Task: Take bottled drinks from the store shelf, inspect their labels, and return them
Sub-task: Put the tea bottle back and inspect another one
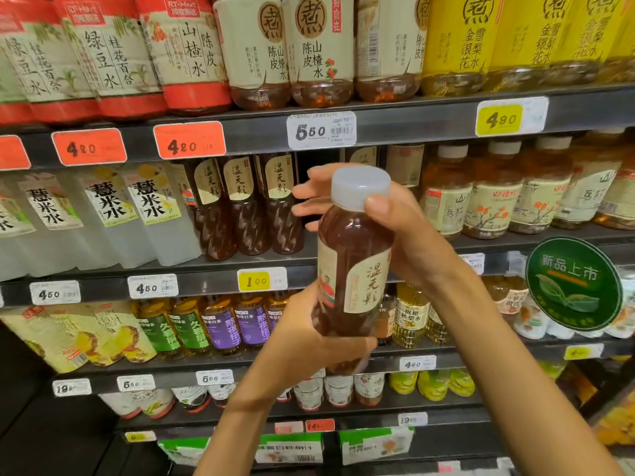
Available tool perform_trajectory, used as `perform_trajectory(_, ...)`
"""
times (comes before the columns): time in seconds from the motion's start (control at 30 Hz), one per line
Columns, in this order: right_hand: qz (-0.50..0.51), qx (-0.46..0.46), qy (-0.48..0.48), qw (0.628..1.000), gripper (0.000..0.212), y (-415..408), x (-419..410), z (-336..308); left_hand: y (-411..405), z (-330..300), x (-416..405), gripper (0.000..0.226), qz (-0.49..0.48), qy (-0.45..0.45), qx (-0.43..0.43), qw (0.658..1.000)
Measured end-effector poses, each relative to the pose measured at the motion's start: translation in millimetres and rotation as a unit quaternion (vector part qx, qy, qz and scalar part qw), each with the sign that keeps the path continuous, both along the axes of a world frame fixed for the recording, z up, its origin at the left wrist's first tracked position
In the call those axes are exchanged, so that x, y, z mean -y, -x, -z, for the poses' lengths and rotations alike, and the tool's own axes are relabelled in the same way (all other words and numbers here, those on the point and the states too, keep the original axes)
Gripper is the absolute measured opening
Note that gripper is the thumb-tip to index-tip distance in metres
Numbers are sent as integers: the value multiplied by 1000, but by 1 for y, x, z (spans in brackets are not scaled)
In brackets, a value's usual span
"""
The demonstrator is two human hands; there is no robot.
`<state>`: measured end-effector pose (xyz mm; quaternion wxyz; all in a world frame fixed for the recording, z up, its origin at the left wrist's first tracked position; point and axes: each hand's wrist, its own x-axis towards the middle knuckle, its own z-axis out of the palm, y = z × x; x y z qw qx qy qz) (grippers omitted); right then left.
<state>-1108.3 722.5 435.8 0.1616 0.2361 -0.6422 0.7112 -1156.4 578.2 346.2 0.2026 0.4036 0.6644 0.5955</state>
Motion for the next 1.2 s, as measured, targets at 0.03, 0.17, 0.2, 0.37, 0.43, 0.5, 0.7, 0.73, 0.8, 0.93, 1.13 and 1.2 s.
perform_trajectory(0.03, -6, 10, 8, 1000, 57, 3, 1, 1, -2, 2, -1, 48, 13, 5, 6, 1000)
perform_trajectory(0.17, 38, 47, 94, 994, 23, 9, 5, 5, -14, 13, -3, 59, 54, -29, 99, 993)
perform_trajectory(0.2, 67, 50, 118, 990, 23, 9, 5, 5, -16, 15, -3, 69, 51, -42, 130, 989)
perform_trajectory(0.37, 161, 60, 181, 968, 26, 10, -1, 2, -14, 5, -1, 69, -8, -48, 201, 978)
perform_trajectory(0.43, 120, 66, 226, 965, 31, 13, -6, 1, -12, 3, 1, 77, 59, -66, 270, 959)
perform_trajectory(0.5, 57, 92, 264, 958, 38, 15, -8, 1, -17, 1, 0, 78, 164, -101, 350, 917)
perform_trajectory(0.7, 11, 153, 286, 946, 42, 22, -8, 9, -18, 11, -6, 83, 218, -89, 410, 881)
perform_trajectory(0.73, 26, 148, 270, 951, 41, 21, -9, 8, -15, 12, -8, 84, 162, -59, 371, 913)
perform_trajectory(0.8, 76, 132, 220, 963, 39, 19, -11, 6, -9, 11, -11, 80, 62, -10, 320, 945)
perform_trajectory(0.93, 156, 114, 163, 968, 33, 19, -10, 5, -11, 15, -11, 79, 9, -21, 297, 955)
perform_trajectory(1.13, -21, 131, 278, 951, 46, 23, -10, 10, -17, 11, -6, 75, 154, -89, 442, 879)
perform_trajectory(1.2, -49, 146, 312, 938, 42, 25, -8, 13, -18, 14, -7, 73, 190, -82, 452, 867)
